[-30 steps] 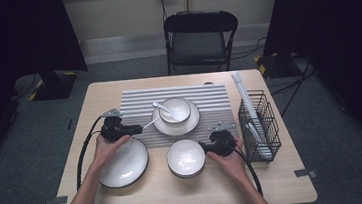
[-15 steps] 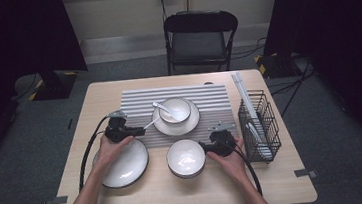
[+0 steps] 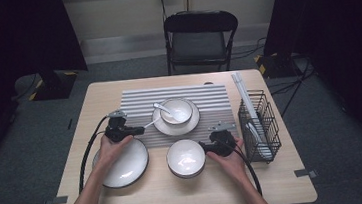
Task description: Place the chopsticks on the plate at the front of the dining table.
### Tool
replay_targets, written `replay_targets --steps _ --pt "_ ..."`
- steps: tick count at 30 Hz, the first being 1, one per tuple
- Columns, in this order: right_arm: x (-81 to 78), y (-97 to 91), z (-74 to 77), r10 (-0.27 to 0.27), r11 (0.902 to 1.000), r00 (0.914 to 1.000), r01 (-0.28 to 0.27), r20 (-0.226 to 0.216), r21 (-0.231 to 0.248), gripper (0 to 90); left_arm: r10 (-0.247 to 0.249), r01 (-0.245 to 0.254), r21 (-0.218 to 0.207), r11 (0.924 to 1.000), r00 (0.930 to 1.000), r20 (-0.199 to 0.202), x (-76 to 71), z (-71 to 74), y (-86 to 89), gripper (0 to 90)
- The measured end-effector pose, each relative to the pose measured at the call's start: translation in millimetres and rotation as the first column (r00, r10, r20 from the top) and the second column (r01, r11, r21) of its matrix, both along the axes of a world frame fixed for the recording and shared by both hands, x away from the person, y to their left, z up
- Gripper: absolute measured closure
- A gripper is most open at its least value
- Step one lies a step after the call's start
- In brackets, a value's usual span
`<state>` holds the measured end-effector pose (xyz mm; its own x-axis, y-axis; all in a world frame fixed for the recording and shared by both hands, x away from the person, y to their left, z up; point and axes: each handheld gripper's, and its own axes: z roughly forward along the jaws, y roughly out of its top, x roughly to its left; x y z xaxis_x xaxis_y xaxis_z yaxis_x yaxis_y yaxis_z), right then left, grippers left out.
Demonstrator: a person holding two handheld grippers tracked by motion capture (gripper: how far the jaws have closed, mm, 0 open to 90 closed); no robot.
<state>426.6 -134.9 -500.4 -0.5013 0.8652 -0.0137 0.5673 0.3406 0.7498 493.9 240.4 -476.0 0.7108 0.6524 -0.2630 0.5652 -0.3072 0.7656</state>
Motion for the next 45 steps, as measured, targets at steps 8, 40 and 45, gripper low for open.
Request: replay_targets --steps 8,40,45 --pt "0.0 0.1 0.0 -0.001 1.0 1.0 0.001 0.0 0.0 26.3 0.035 -0.034 -0.046 0.9984 0.999 0.028 2.5 4.7 4.3 86.3" --pt "-0.3 0.9 0.0 -0.006 1.0 1.0 0.006 -0.001 0.0 26.2 0.082 -0.083 -0.076 0.9936 0.9963 -0.026 21.8 -8.9 -18.8 85.7" --pt "-0.4 1.0 0.0 -0.006 1.0 1.0 0.006 0.0 0.0 26.2 0.074 -0.076 -0.079 0.994 0.9968 -0.03 21.2 -8.4 -17.7 75.2"
